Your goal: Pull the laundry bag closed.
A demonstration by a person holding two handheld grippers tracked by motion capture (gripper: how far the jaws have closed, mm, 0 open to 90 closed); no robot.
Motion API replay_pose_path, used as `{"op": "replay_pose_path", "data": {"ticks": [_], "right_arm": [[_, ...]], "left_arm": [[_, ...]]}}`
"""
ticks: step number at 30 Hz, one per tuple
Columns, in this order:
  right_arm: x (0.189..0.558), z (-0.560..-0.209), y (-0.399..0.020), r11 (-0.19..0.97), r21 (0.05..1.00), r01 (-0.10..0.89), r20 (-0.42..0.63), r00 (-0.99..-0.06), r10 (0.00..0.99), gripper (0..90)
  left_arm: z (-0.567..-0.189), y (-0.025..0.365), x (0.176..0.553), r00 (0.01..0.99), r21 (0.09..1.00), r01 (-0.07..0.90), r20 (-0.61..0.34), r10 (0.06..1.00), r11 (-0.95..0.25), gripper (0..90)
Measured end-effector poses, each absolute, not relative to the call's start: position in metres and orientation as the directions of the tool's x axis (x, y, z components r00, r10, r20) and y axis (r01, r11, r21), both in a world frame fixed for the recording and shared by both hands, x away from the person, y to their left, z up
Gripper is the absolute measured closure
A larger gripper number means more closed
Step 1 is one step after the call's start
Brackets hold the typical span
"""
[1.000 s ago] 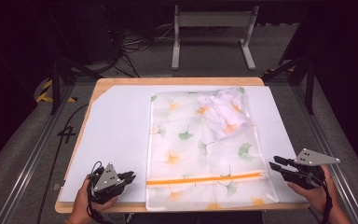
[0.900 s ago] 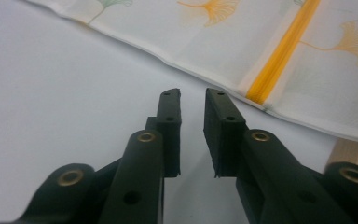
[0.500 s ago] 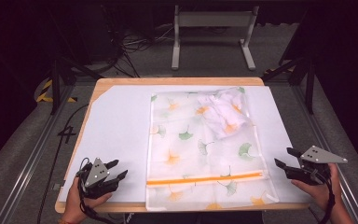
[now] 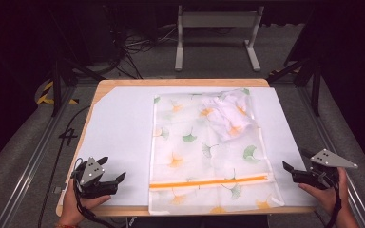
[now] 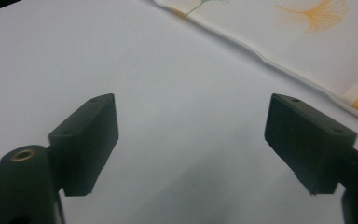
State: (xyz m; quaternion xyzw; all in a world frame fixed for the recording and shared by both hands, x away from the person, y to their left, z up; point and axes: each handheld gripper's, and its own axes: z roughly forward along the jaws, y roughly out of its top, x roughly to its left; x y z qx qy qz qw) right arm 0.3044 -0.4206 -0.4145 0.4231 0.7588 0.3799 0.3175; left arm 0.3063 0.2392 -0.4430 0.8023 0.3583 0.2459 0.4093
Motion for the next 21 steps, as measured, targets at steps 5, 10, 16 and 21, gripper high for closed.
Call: {"op": "replay_pose_path", "data": {"ticks": [5, 10, 16, 21], "right_arm": [[0.302, -0.4194, -0.4207, 0.358, 0.844, 0.4, -0.177, -0.422, 0.889, 10.7], [0.299, -0.4214, -0.4195, 0.357, 0.85, 0.387, -0.19, -0.407, 0.893, 10.3], [0.2964, -0.4232, -0.4202, 0.352, 0.852, 0.387, -0.197, -0.385, 0.902, 11.2], [0.2955, -0.4245, -0.4179, 0.376, 0.843, 0.385, -0.227, -0.378, 0.898, 11.9]], "left_arm": [[-0.4438, 0.2438, 0.3088, 0.607, 0.838, 0.386, 0.084, 0.79, -0.386, 10.0], [-0.4436, 0.2401, 0.3095, 0.612, 0.839, 0.381, 0.086, 0.786, -0.389, 8.9], [-0.4438, 0.2384, 0.311, 0.613, 0.838, 0.376, 0.094, 0.784, -0.395, 8.9], [-0.4433, 0.2342, 0.3113, 0.624, 0.836, 0.377, 0.09, 0.776, -0.4, 9.5]]}}
